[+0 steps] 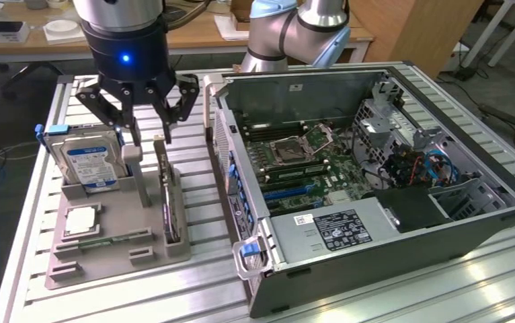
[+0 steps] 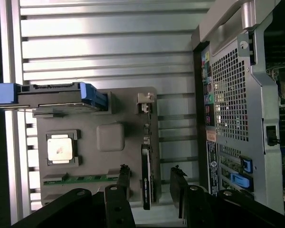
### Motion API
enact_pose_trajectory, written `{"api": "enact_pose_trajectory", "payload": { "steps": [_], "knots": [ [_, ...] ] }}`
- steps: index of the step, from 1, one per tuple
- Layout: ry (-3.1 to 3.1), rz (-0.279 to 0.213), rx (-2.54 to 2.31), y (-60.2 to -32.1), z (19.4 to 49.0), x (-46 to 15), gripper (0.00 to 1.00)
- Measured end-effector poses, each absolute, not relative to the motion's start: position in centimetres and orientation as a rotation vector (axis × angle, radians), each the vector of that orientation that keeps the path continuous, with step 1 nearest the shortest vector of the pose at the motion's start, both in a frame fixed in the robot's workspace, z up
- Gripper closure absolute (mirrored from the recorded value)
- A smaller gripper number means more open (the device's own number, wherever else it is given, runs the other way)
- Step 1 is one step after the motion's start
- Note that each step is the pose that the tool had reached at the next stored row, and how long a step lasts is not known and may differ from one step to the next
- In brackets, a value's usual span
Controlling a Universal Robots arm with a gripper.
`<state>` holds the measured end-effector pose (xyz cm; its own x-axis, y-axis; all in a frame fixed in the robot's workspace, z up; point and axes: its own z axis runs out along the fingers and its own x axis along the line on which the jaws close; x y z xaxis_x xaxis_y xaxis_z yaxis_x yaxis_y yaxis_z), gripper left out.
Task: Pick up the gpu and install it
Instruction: 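Pick up the gpu and move the gpu toward the slot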
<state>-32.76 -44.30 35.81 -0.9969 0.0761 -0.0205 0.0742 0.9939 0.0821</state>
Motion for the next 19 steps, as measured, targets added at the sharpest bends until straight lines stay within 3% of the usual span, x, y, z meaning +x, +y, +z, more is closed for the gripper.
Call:
{"api": "enact_pose_trajectory", "payload": {
  "steps": [19],
  "knots": [
    [3.118,0.125,0.012,-44.7,34.5,-32.8,0.53]
  ]
}}
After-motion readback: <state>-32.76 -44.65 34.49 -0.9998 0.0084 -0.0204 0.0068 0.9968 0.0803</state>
